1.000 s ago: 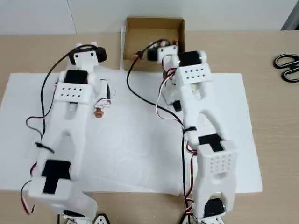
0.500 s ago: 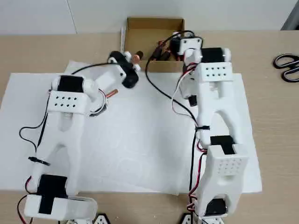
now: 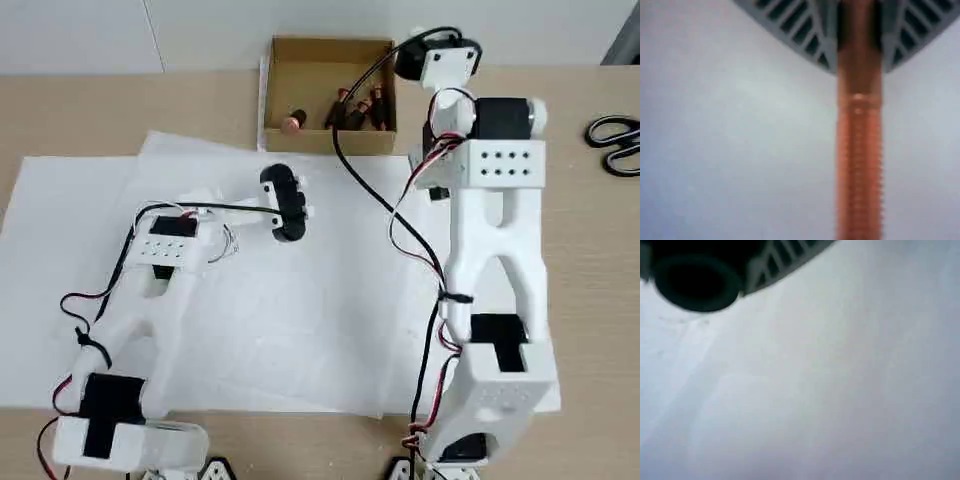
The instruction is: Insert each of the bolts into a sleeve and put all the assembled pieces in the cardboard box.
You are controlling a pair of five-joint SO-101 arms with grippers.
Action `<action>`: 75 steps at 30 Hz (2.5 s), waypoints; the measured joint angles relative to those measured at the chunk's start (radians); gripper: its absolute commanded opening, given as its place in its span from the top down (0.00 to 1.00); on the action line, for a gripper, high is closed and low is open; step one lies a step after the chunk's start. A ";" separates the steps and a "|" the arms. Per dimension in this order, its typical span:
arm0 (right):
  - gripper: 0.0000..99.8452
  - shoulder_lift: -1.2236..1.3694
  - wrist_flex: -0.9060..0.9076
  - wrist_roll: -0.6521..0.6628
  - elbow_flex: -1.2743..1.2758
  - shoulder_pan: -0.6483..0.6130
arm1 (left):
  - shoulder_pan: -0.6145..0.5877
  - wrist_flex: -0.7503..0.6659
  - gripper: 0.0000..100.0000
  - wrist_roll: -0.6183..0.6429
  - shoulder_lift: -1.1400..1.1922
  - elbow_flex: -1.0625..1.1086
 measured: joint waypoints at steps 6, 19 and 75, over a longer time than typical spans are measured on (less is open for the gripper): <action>1.00 -0.002 0.002 0.000 0.000 0.000 | 0.000 -0.017 0.88 0.049 0.000 0.005; 1.00 -0.002 0.002 0.000 0.000 -0.014 | -0.017 0.190 0.87 0.773 -0.012 -0.241; 1.00 -0.002 0.002 0.000 0.000 -0.074 | -0.054 0.631 0.76 2.633 0.295 -0.632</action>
